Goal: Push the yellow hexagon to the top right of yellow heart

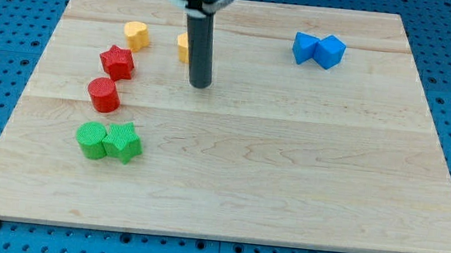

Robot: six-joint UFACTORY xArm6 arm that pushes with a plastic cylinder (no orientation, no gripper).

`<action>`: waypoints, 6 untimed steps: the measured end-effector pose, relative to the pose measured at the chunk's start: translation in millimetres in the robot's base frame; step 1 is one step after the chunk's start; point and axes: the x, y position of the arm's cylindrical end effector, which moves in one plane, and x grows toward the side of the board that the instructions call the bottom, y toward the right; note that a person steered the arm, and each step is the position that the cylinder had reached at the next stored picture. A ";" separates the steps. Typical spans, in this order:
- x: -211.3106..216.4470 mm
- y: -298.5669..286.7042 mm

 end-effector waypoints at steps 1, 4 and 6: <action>-28.1 -1.0; -72.1 -64.0; -46.8 -114.1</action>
